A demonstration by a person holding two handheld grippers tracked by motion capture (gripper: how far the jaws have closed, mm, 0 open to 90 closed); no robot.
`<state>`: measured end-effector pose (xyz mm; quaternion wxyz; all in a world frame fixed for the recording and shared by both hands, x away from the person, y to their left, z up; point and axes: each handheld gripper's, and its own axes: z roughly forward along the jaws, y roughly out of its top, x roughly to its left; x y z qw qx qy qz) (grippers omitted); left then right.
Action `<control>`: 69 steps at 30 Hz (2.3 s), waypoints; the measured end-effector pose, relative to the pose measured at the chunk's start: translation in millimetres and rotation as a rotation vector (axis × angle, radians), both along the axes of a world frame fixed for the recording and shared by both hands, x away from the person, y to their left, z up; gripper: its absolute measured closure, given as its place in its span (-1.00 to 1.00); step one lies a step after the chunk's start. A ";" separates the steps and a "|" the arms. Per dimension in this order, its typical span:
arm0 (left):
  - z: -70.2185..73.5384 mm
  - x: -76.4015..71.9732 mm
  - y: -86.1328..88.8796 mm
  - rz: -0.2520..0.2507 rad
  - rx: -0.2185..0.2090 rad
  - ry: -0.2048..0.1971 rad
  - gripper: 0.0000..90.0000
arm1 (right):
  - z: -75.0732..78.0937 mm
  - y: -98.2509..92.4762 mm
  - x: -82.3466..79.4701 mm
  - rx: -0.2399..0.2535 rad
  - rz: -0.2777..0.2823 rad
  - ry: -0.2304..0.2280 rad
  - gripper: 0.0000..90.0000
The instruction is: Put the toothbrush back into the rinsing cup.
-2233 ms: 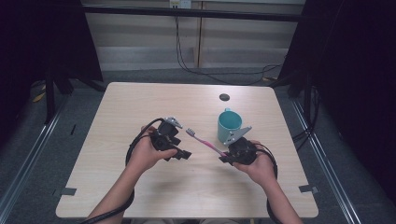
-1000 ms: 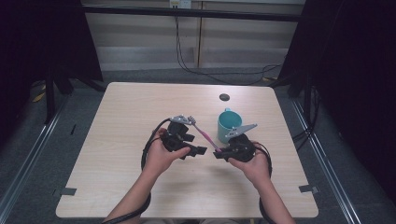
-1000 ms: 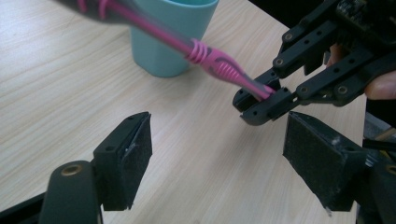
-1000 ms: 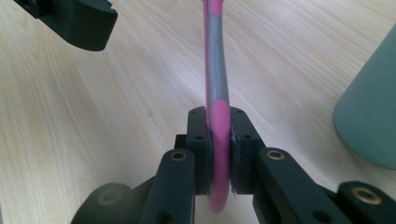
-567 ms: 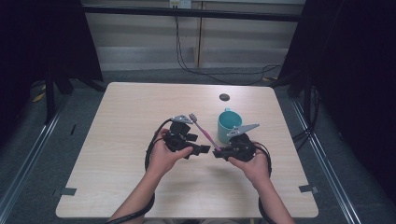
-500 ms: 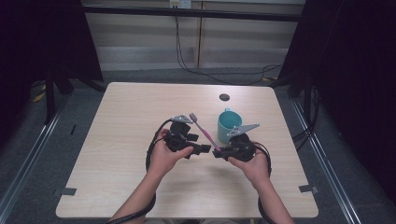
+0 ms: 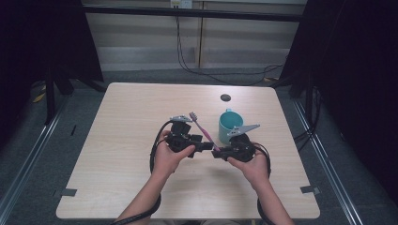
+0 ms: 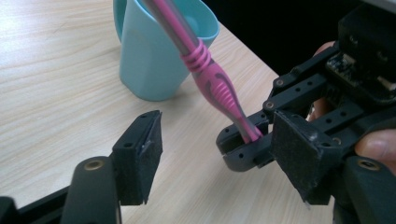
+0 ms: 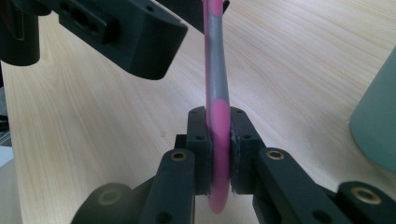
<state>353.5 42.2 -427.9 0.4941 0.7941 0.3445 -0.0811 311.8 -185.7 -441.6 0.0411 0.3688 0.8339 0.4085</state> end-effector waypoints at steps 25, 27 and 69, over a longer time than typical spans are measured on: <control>-1.1 -1.7 -3.7 0.038 -0.057 0.023 0.55 | -3.3 4.6 -0.8 0.022 -0.023 0.011 0.80; -1.6 -1.6 -3.6 0.039 -0.062 0.023 0.57 | -3.5 4.8 -1.0 0.020 -0.023 0.007 0.80; 7.7 -7.7 -16.0 0.043 -0.092 -0.007 0.84 | -5.2 15.9 -3.0 0.090 0.002 0.038 0.70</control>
